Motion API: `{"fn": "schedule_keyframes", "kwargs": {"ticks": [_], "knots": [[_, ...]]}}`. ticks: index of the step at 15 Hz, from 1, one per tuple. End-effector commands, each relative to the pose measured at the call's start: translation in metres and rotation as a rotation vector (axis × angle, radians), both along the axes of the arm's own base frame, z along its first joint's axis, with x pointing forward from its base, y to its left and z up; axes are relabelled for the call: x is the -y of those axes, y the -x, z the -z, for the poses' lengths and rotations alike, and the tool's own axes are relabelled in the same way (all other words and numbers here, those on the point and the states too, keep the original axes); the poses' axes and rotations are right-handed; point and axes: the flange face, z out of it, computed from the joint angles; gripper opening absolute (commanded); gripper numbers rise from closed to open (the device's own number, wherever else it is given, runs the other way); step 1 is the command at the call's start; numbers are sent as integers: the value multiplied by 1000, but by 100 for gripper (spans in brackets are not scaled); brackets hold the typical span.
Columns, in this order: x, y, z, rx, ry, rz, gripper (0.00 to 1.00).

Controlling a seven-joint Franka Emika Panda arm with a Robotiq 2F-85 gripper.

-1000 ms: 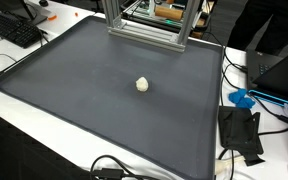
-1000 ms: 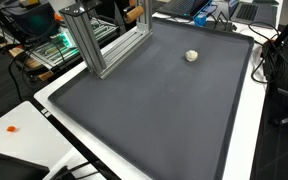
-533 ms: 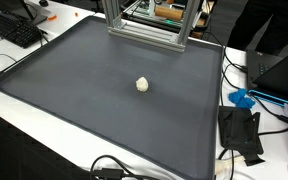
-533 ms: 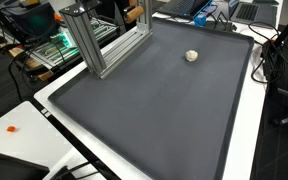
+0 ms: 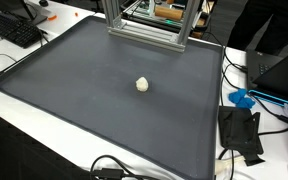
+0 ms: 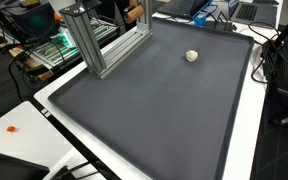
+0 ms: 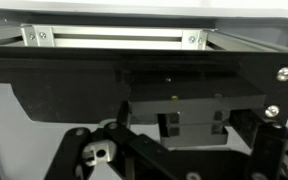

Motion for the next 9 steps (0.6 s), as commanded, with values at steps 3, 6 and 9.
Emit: {"fn": "schedule_keyframes", "kwargs": {"ticks": [3,6,9], "knots": [[-6,4,2,18,-1,-74,100],[-2,3,3,0,15,-50,100],[-1,1,3,-9,12,-32,100]]}}
